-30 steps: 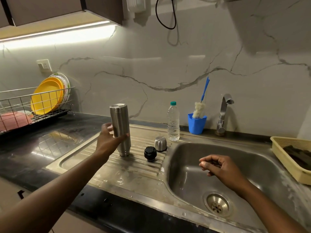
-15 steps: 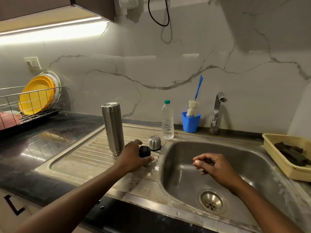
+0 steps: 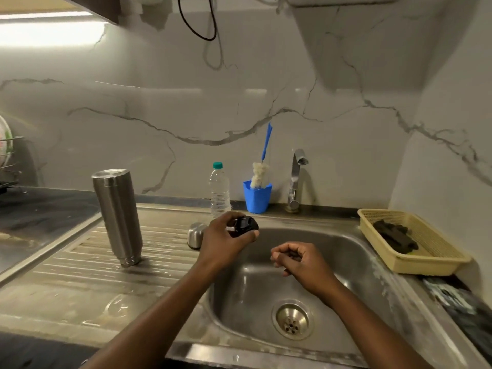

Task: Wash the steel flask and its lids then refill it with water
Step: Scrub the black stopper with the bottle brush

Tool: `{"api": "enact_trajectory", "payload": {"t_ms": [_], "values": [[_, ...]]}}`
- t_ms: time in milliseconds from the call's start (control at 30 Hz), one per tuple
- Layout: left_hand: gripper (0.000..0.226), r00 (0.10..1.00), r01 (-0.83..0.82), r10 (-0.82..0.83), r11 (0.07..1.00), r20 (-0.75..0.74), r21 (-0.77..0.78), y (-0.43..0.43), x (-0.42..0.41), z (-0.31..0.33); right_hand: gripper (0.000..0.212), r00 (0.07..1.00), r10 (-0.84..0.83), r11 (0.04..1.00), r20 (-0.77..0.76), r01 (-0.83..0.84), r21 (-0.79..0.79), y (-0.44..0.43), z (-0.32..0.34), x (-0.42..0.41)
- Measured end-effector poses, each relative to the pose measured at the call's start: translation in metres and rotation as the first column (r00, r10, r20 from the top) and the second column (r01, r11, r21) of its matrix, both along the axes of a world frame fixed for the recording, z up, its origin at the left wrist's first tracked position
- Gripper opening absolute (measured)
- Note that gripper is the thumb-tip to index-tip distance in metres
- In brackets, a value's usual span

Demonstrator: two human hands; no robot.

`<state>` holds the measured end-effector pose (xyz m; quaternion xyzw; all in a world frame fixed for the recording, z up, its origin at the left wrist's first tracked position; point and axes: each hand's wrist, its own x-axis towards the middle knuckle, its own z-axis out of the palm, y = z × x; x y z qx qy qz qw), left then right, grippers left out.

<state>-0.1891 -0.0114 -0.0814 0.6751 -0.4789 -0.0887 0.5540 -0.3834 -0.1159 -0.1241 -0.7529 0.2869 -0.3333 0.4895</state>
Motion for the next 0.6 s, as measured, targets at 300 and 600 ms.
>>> {"api": "enact_trajectory", "payload": {"t_ms": [300, 600], "values": [[0.057, 0.989, 0.073, -0.074, 0.997, -0.127, -0.012, -0.028, -0.001, -0.037, 0.008, 0.992, -0.121, 0.992, -0.033, 0.119, -0.05, -0.016, -0.006, 0.002], [0.046, 0.931, 0.061, -0.107, 0.988, -0.348, -0.139, -0.038, -0.004, -0.045, 0.027, 0.92, -0.391, 0.853, 0.011, 0.366, -0.372, -0.03, 0.058, 0.054]]}}
